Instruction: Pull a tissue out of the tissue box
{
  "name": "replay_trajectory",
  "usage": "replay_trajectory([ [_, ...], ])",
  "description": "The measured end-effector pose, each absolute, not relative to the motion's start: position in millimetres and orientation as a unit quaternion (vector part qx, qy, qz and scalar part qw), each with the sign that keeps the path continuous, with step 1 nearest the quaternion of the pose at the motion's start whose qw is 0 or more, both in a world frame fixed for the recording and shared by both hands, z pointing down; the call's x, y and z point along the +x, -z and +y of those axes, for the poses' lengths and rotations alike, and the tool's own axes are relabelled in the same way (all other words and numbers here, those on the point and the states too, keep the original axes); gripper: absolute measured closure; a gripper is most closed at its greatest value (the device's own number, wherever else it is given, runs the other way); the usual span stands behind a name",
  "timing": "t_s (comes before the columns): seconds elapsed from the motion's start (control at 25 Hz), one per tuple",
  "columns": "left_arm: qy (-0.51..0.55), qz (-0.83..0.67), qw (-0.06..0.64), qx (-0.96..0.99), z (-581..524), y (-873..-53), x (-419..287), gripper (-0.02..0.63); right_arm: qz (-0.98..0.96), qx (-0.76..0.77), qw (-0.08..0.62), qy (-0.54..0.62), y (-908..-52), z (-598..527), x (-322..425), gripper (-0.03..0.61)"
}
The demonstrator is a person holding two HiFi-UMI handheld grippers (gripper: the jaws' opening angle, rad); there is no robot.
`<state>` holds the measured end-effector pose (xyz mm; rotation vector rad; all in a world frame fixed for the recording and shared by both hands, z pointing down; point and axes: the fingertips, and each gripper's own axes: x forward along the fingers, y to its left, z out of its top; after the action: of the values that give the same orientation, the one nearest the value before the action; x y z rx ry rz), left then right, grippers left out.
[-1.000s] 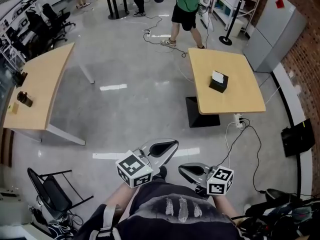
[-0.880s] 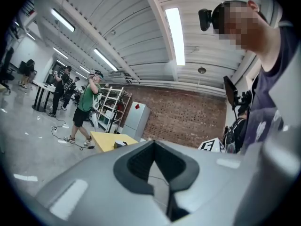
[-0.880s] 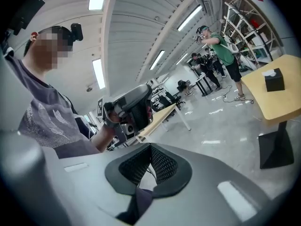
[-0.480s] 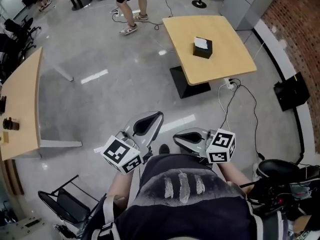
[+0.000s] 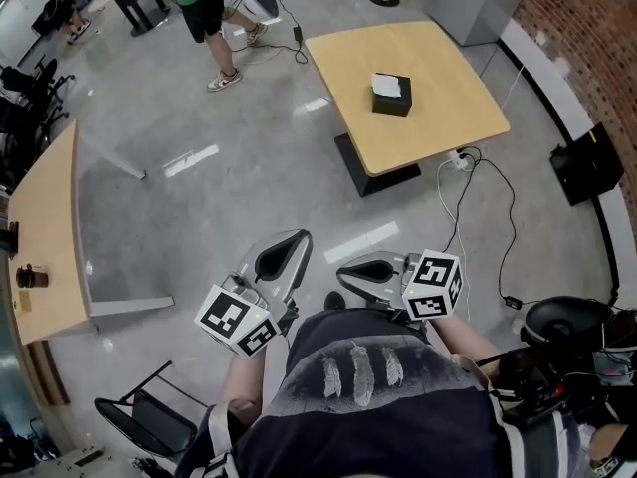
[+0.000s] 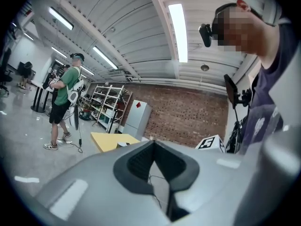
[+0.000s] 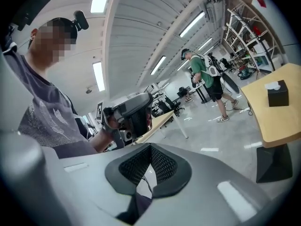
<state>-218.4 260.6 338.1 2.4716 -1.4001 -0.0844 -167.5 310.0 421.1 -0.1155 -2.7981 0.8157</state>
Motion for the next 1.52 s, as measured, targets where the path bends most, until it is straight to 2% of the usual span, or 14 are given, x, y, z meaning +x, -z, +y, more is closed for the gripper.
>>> replay_trajectory([
  [0.72, -0.020, -0.456, 0.168, 0.874, 138.6, -341.3, -110.1, 0.612, -0.930, -0.024, 0.032, -0.367, -427.7, 200.9, -73.8, 0.580],
  [1.12, -0.032, -0.508, 0.150, 0.848, 81.2, -336.2, -74.1, 0.612, -0.933, -0.069, 0.035, -0.352, -426.9, 137.1, -27.1, 0.580],
  [1.52, -0.044, -0.543, 0.163, 0.823, 67.9, -344.8, -68.9, 0.612, -0.922, -0.130, 0.049, -0.360, -429.2, 127.1, -21.1, 0.580],
])
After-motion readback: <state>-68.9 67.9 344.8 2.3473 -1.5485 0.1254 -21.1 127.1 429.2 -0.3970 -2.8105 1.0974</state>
